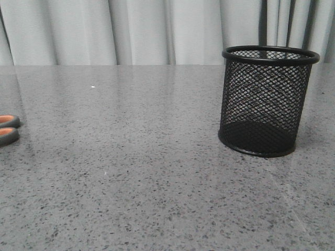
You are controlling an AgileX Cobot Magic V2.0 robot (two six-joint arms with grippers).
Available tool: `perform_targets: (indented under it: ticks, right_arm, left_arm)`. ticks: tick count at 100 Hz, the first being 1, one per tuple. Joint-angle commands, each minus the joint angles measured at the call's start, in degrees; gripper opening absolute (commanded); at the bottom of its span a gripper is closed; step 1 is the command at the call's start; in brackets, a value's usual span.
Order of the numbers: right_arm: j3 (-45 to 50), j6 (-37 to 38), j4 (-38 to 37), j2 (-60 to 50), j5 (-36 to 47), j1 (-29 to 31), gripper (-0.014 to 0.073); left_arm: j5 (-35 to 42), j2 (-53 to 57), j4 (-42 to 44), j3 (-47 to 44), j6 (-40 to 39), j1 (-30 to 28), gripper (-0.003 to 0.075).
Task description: Put scissors into bucket
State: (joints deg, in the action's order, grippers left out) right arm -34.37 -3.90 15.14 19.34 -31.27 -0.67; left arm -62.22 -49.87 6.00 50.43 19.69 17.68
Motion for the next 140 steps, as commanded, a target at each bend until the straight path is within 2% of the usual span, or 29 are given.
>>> perform_targets:
  ticks: [1, 13, 20, 38, 56, 61, 75, 89, 102, 107, 116, 130, 140]
  right_arm:
    - [-2.03, -0.34, -0.28, 1.06, 4.52, -0.95, 0.0452]
    - [-2.03, -0.34, -0.28, 1.06, 4.52, -2.47, 0.0451]
    - [-2.03, -0.34, -0.28, 1.06, 4.52, -3.01, 0.0452]
    - [-2.03, -0.34, -0.28, 1.06, 4.52, -3.66, 0.0451]
    - [-2.03, -0.34, -0.39, 1.06, 4.52, -3.66, 0.0451]
    - [-2.03, -0.34, -0.39, 1.06, 4.52, -3.91, 0.0451]
    - [-2.03, -0.34, -0.53, 1.06, 4.52, -5.59, 0.0451]
    - [-2.03, -0.34, -0.65, 1.06, 4.52, -6.47, 0.0451]
    - [-2.03, -0.34, -0.65, 1.06, 4.63, -6.47, 0.0451]
    - [-2.03, -0.34, -0.65, 1.06, 4.63, -6.47, 0.0451]
    - [-2.03, -0.34, -0.65, 0.96, 4.42, -6.83, 0.0451]
    - [-2.03, -0.34, -0.65, 0.96, 3.9, -7.65, 0.0451]
    - [-2.03, -0.34, -0.75, 0.96, 3.78, -7.65, 0.0451]
  left_arm:
    - [-7.62, -5.67, 8.37, 4.96, 2.62, 5.48, 0.0281]
    - [-9.3, -10.15, 23.74, 6.87, 7.42, 12.0, 0.0281]
    - [-8.73, -11.67, 27.88, 7.51, 12.9, 12.99, 0.028]
    - [-8.41, -15.33, 26.62, 7.89, 24.9, 12.38, 0.0281]
    - [-6.3, -17.25, 17.74, 7.89, 39.84, 11.01, 0.0285]
    - [-6.3, -17.59, 16.44, 7.89, 41.75, 9.81, 0.0285]
    - [-4.35, -18.29, 15.95, 7.99, 42.39, 5.69, 0.0285]
    - [-1.52, -18.29, 15.16, 7.99, 42.39, 4.54, 0.0285]
    - [1.76, -18.29, 5.95, 7.99, 41.15, 4.45, 0.0285]
    - [2.45, -18.29, 5.28, 7.99, 41.15, 4.45, 0.0288]
    - [2.09, -18.29, 4.12, 8.02, 41.15, 4.21, 0.0332]
    - [1.33, -18.18, 1.76, 8.02, 41.15, 2.28, 0.0453]
    - [-0.7, -18.3, 0.95, 8.02, 41.15, 0.16, 0.0454]
